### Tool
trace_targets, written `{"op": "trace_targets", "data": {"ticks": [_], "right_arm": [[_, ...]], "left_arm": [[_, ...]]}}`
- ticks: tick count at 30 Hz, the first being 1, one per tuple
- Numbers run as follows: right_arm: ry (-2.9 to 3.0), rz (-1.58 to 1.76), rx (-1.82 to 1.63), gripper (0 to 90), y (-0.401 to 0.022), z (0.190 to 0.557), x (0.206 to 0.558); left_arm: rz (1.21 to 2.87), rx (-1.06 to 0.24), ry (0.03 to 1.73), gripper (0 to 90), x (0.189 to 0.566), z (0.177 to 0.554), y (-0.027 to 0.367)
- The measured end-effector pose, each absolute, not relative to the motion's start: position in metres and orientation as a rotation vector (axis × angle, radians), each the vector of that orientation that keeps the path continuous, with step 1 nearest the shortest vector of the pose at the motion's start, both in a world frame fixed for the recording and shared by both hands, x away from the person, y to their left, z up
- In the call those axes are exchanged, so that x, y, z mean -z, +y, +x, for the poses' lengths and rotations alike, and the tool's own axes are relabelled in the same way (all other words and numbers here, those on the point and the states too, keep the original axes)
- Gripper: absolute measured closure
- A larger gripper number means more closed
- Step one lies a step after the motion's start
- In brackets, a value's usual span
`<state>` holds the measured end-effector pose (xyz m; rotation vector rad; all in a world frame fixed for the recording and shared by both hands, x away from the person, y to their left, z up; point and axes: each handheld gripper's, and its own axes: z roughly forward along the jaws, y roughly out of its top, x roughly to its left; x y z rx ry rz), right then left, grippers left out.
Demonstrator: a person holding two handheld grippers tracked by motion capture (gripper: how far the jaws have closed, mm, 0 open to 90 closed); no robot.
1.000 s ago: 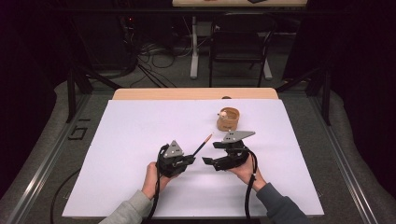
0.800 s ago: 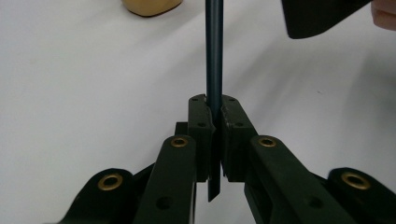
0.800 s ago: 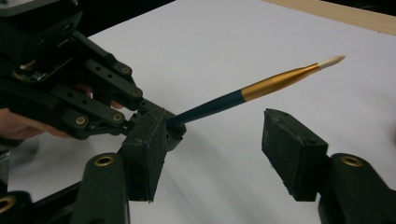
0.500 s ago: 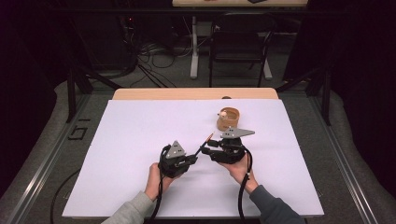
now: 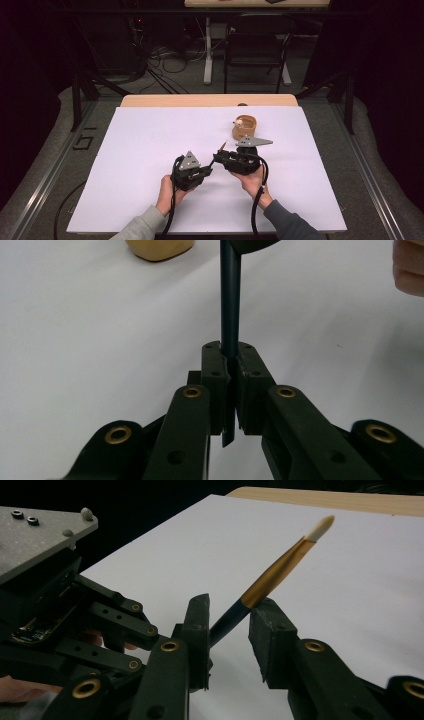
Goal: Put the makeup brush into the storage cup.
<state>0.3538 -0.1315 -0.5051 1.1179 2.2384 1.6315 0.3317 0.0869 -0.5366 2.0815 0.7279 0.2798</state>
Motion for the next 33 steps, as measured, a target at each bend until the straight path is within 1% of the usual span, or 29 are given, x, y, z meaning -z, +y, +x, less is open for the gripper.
{"op": "trace_targets", "data": {"ticks": [11, 18, 22, 25, 26, 30, 32, 33], "right_arm": [[2.230, 1.128, -1.660, 77.0, -0.129, 0.351, 0.504], [2.240, 1.127, -1.717, 83.0, -0.126, 0.350, 0.504], [2.248, 1.112, -1.712, 83.3, -0.125, 0.349, 0.503], [2.245, 1.066, -1.664, 83.3, -0.123, 0.347, 0.499], [2.245, 1.049, -1.650, 83.3, -0.123, 0.346, 0.498], [2.240, 0.969, -1.564, 83.2, -0.122, 0.342, 0.493], [2.240, 0.958, -1.546, 83.2, -0.123, 0.341, 0.491], [2.236, 0.955, -1.542, 83.2, -0.123, 0.341, 0.491]], "left_arm": [[2.093, -0.277, 0.732, 84.8, 0.540, 0.333, 0.084], [2.098, -0.274, 0.741, 84.6, 0.542, 0.333, 0.082], [2.103, -0.269, 0.735, 82.8, 0.542, 0.334, 0.082], [2.113, -0.249, 0.727, 71.0, 0.542, 0.334, 0.081], [2.122, -0.254, 0.725, 62.3, 0.542, 0.335, 0.081], [2.121, -0.258, 0.739, 40.4, 0.541, 0.335, 0.085], [2.119, -0.255, 0.737, 32.2, 0.539, 0.336, 0.089], [2.114, -0.264, 0.741, 29.9, 0.539, 0.336, 0.092]]}}
